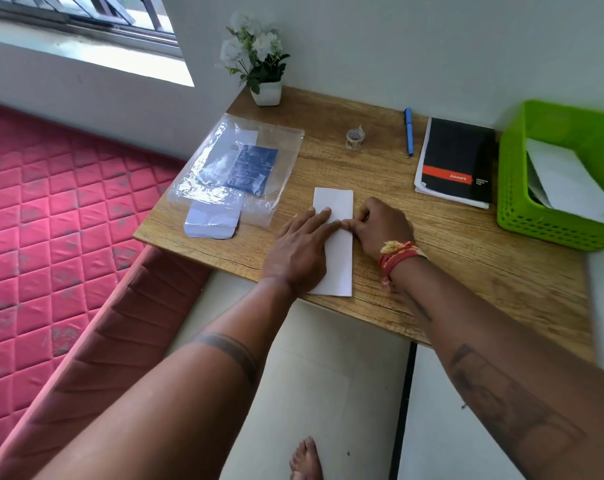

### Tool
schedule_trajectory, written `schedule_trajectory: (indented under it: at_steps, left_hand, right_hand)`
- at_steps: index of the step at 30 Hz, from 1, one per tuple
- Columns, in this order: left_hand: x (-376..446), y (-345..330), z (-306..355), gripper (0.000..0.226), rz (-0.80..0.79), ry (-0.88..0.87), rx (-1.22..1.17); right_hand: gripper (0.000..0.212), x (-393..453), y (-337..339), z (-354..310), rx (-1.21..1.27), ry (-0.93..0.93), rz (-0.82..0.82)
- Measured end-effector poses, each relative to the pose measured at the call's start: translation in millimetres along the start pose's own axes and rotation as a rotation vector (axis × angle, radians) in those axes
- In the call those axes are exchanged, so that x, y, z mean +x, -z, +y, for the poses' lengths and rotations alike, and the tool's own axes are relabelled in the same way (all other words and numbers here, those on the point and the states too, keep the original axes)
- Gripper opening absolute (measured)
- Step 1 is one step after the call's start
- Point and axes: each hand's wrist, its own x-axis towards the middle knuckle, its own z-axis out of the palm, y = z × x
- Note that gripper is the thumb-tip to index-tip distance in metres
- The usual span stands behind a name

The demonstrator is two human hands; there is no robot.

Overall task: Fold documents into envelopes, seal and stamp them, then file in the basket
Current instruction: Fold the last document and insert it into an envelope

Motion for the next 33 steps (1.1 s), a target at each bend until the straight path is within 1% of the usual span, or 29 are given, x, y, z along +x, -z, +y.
schedule_trajectory:
  at_steps: [3, 7, 11, 13, 16, 18, 22, 26, 33]
  left_hand:
    - [0.5, -1.1, -1.7, 0.050, 0.004, -0.006, -0.009]
    - [0.8, -2.7, -2.5, 0.049, 0.018, -0.009, -0.005]
    - [1.3, -3.1, -2.3, 0.050, 0.022, 0.006, -0.002]
    - [1.5, -2.5, -2.3, 0.051, 0.023, 0.007, -0.006]
    - [1.5, -2.2, -1.9, 0.052, 0.031, 0.010, -0.012]
    - [1.8, -2.4, -2.1, 0.051, 0.030, 0.011, -0.013]
    - [1.9, -2.0, -1.9, 0.051, 0.024, 0.009, -0.020]
    - [1.2, -1.6, -1.8, 0.050, 0.027, 0.003, -0.017]
    - [1.7, -3.5, -2.5, 0.051, 0.036, -0.002, -0.017]
  right_hand:
    - [0.032, 18.9, 3.7, -8.7, -0.035, -0.093, -0.024]
    - [0.047, 49.8, 11.6, -18.9, -0.077, -0.182, -0.065]
    - [0.050, 65.9, 13.0, -24.2, -0.049, -0.239, -0.066]
    - [0.048, 62.7, 10.9, -23.8, -0.048, -0.230, -0.038]
    - [0.041, 39.8, 7.7, -16.2, -0.013, -0.148, -0.008]
    - [0.035, 17.2, 6.8, -7.1, 0.014, -0.098, -0.023]
    - [0.032, -32.6, 7.1, 10.3, 0.041, -0.055, -0.067]
    - [0.035, -64.3, 7.9, 18.1, 0.011, -0.037, -0.141]
    - [0.046, -75.7, 13.9, 21.4, -0.099, -0.017, -0.288]
